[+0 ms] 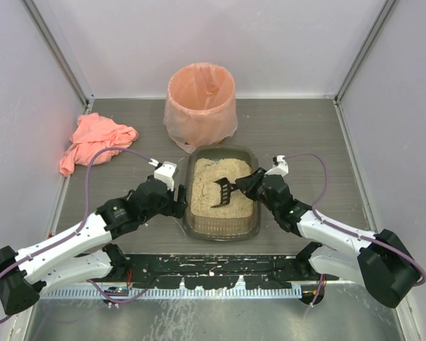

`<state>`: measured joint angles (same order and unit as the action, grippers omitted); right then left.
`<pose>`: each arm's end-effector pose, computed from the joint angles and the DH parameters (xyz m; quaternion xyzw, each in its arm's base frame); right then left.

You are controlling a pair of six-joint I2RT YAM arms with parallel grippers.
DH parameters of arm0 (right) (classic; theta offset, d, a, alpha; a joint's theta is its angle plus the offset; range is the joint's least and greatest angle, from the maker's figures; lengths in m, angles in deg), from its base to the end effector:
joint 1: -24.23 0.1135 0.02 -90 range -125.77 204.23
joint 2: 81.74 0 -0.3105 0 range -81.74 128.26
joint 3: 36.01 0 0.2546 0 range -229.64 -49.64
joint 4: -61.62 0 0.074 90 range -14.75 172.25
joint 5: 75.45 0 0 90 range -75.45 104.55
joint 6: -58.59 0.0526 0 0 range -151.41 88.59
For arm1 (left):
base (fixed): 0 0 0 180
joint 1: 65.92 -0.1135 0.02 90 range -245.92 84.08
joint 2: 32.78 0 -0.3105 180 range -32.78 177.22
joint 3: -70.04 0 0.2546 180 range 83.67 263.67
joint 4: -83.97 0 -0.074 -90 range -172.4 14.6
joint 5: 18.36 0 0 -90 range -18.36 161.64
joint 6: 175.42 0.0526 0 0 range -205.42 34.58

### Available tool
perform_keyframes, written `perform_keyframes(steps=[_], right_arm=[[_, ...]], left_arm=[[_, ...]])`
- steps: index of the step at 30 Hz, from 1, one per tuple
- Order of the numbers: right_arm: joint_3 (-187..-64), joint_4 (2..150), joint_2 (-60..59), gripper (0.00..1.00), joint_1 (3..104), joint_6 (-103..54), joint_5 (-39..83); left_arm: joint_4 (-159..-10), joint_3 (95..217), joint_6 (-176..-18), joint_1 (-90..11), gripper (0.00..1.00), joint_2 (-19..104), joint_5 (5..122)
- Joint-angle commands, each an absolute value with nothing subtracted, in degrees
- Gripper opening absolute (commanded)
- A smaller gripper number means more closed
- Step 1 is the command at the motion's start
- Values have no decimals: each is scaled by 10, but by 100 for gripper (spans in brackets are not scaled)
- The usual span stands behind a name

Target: Clean the litter box

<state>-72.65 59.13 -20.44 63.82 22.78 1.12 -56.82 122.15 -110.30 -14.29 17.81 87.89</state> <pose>0.1759 0.1296 0.2324 0.1694 0.8092 0.3382 0.4495 0.1207 -0.1288 0.2840 0.1449 0.8789 -0.1706 0.4212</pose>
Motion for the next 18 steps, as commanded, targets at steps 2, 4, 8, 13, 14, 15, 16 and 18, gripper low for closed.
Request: perform_keyframes(steps=[2,4,8,13,14,15,16,18], right_arm=[[-709,508,-249,1,597,237,78],[-703,506,-261,1,586,237,82],[-692,487,-270,1,567,244,103],[-725,531,-256,1,562,202,107],[-737,556,-256,1,562,187,101],[-748,575,-256,0,562,170,95],[-761,592,-255,1,562,152,92],[-784,623,-252,1,563,121,87]], left_arm=[[-579,1238,-1107,-145,75,172,875],[-580,1238,-1108,-145,75,172,875],[-580,1238,-1109,-145,75,172,874],[-580,1237,-1111,-145,75,172,874],[-580,1238,-1111,-145,75,172,875],[-579,1238,-1111,-145,75,172,874],[-580,1238,-1111,-145,75,172,875],[-581,1237,-1111,-145,75,172,875]])
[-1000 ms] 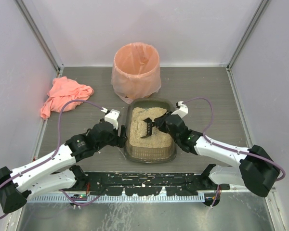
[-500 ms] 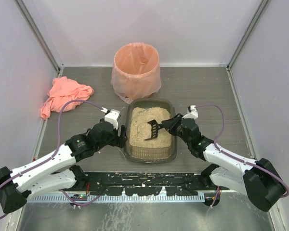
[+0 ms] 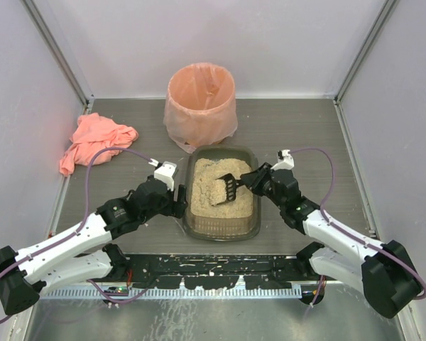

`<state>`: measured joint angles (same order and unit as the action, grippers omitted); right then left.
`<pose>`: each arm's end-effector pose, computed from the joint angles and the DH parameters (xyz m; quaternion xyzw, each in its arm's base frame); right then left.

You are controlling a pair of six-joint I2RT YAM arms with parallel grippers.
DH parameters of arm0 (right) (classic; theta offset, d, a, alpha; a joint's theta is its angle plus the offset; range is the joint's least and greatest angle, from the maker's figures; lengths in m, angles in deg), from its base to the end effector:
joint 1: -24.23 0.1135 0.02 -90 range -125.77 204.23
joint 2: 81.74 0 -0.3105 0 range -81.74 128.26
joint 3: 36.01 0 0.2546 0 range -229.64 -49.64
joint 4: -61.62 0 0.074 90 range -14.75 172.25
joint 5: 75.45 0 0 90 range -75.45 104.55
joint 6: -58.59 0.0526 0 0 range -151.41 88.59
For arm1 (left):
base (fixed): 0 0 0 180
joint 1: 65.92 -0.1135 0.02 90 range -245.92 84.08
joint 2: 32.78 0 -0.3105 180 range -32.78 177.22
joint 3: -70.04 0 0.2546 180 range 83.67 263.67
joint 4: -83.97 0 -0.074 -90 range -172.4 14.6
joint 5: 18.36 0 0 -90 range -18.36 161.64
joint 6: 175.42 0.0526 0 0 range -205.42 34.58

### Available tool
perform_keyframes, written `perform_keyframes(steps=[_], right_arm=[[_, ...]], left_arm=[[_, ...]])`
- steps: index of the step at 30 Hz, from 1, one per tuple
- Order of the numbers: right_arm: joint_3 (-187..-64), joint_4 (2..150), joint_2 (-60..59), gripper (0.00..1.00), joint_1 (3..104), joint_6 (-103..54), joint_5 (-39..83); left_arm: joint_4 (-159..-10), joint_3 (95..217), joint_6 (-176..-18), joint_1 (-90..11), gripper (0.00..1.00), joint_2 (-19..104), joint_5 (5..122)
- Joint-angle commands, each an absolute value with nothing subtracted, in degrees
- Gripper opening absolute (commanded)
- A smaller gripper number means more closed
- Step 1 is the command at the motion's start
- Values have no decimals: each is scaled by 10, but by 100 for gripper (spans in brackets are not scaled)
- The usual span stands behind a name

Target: Clean the litter box

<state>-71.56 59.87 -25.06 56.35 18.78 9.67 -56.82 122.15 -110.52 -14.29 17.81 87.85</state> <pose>0.1770 0.1058 0.2392 0.1523 0.8013 0.3539 0.4577 0.1207 -0.1288 0.2840 0.1434 0.8792 -0.1716 0.4207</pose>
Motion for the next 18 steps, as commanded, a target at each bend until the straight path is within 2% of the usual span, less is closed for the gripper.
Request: perform_keyframes(steps=[1,5,9,14,18], right_arm=[[-796,637,-248,1,563,108,84],[-832,680,-215,1,563,89,83],[-833,670,-181,1,568,97,91],[-836,683,-164,1,588,101,28],[-814,644,-151,1,589,142,40]], left_arm=[[-583,1237,-1112,-145,75,174,875],[-588,1237,-1113,-145,75,181,871],[-591,1237,-1114,-145,75,185,870],[-588,1237,-1113,-145,75,184,873],[-589,1235,-1112,-145,75,187,873]])
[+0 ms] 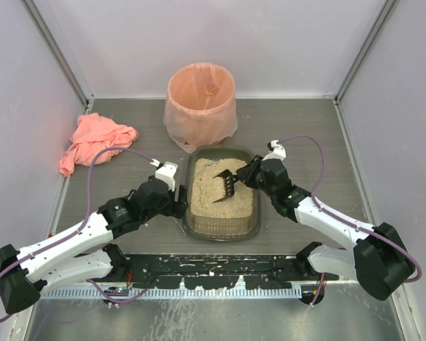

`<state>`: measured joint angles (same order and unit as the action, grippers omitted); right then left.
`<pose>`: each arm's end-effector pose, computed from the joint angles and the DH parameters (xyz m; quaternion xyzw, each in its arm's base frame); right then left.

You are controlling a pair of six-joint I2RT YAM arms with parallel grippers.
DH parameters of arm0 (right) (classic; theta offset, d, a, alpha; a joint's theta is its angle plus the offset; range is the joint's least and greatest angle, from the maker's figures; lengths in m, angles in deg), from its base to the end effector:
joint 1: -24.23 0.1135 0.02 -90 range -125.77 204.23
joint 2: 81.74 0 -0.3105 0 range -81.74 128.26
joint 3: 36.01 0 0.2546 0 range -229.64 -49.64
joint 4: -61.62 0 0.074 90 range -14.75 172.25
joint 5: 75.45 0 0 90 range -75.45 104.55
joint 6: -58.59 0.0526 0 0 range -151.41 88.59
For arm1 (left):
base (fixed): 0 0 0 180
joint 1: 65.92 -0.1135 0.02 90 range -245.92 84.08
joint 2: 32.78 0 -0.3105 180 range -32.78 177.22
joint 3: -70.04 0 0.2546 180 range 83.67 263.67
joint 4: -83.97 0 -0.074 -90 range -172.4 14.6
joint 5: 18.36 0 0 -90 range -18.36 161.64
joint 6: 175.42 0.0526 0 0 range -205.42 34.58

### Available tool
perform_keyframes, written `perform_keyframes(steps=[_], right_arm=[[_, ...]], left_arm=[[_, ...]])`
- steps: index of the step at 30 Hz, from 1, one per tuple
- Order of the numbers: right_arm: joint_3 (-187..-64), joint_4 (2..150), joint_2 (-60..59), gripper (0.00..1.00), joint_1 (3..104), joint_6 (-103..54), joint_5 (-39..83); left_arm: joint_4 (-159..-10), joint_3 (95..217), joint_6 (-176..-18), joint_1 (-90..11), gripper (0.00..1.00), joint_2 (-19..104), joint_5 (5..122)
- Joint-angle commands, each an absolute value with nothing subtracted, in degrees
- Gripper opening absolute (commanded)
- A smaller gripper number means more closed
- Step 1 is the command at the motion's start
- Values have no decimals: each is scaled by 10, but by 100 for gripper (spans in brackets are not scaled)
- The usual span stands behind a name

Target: Clean the litter box

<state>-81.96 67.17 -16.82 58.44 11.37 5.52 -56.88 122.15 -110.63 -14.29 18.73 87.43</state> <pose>0.2062 0.1302 0.2597 0.1051 0.8330 0.2838 0.4632 0.1222 -0.1313 0.2815 0.1459 0.8824 -0.1702 0.4137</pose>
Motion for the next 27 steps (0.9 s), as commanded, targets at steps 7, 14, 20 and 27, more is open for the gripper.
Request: perform_keyframes(steps=[7,14,20,27], right_arm=[[-751,510,-119,1,597,237,53],[-713,344,-76,0,604,280,71],[-695,252,-29,1,604,311,109],[-677,196,-19,1,604,329,125]], left_arm=[[-594,1233,-1113,-145,74,194,869],[-590,1233,-1111,-145,74,189,872],[-588,1233,-1111,-145,74,187,872],[-587,1233,-1110,-145,74,183,874]])
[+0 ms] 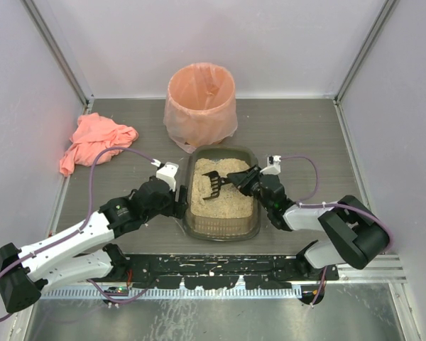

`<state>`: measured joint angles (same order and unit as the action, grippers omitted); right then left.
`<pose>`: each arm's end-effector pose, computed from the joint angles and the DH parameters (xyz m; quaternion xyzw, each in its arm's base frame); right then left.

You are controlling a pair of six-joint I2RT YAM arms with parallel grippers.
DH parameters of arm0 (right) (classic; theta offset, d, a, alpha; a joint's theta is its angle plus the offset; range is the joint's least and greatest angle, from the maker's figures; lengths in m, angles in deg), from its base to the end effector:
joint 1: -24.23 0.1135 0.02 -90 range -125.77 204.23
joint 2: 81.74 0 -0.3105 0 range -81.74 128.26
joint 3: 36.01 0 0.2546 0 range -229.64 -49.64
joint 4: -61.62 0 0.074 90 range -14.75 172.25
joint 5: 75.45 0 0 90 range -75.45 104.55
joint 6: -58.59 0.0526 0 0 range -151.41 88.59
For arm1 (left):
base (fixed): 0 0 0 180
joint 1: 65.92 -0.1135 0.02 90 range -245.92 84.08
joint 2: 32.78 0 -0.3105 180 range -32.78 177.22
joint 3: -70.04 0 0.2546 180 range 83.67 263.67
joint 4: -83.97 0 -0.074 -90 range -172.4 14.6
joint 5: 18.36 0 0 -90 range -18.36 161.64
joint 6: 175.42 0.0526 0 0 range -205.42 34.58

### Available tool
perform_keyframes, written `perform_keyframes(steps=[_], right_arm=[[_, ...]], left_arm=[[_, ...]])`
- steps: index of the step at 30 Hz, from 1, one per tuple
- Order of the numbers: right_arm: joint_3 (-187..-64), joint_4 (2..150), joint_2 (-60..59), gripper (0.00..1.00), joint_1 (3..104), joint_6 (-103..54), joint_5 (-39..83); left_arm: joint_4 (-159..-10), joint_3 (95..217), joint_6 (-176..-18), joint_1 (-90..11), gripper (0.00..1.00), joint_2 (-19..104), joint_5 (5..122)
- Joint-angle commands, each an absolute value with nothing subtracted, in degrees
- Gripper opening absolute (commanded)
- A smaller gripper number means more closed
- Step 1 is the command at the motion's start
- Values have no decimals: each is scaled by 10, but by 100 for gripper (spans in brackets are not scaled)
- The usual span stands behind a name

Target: Clean the litter box

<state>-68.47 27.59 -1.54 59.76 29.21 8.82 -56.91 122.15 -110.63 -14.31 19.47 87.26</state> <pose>0.2155 0.1475 0.2011 0.2007 0.7600 0.4327 0.4414 0.1235 -0.1331 0.2795 0.1477 0.8848 -0.1675 0.4089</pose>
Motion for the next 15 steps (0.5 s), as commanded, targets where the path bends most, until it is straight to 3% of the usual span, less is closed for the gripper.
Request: perform_keyframes(steps=[1,15], right_arm=[[-674,196,-26,1,604,330,120],[-643,262,-134,1,586,343,70]], left_arm=[[-586,1234,-1110,-145,74,184,874],[-587,1237,-1110,-145,73,185,871]])
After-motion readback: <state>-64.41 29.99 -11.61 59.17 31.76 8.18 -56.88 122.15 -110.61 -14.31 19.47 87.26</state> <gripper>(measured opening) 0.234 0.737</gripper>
